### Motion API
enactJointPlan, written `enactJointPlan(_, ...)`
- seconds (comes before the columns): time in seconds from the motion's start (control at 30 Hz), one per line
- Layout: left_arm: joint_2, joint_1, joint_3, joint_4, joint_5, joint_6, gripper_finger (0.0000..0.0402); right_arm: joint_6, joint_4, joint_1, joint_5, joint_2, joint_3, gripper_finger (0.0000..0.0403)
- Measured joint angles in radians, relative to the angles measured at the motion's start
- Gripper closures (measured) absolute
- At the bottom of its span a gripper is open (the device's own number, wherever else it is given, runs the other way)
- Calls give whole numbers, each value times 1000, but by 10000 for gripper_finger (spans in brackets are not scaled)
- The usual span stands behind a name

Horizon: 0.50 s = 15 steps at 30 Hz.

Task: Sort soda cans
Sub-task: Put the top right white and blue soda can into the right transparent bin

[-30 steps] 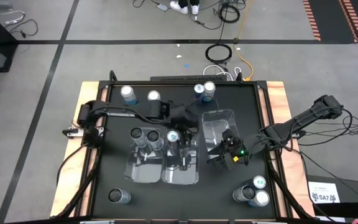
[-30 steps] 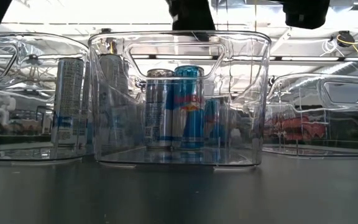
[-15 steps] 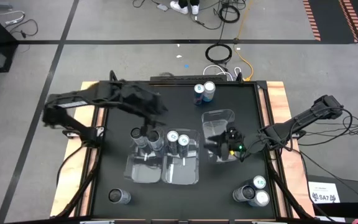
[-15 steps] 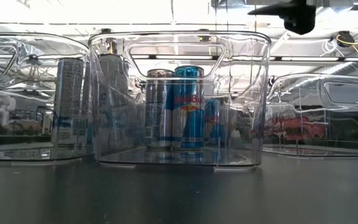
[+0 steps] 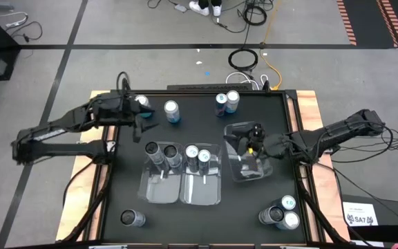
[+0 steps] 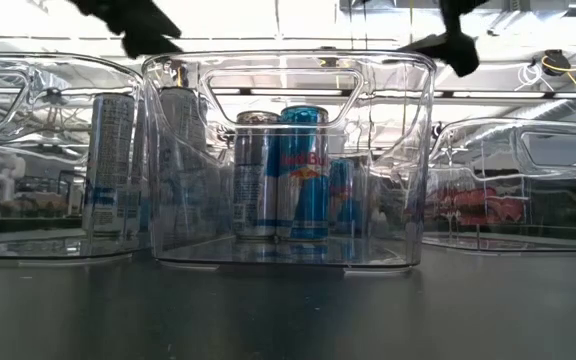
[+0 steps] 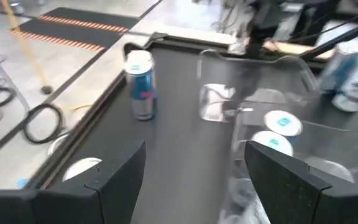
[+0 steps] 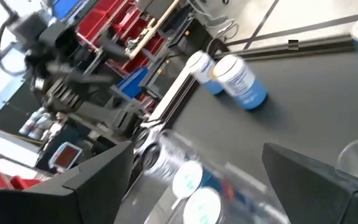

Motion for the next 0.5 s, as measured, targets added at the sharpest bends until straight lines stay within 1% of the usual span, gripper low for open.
enactJointPlan(0.07,-50,47,-40,12,54,0,117,-28,-2,-56,-43,0,7,53)
enactJointPlan(0.13,-91,94,-81,24,86,1,117,-70,-2,-127,-106,0,25,53)
enactJointPlan(0.2,-123,144,-116,47,123,5,117,-120,-7,-204,-157,0,52,53)
enactJointPlan(0.27,-151,193,-144,56,153,8,117,-151,-48,-283,-187,0,96,53)
enactJointPlan(0.37,-166,252,-170,55,215,19,117,-121,-243,-413,-224,15,202,55)
enactJointPlan(0.43,-170,283,-182,55,268,31,117,-103,-434,-503,-264,52,293,60)
enactJointPlan(0.5,-169,308,-191,55,291,34,117,-103,-601,-591,-327,110,388,63)
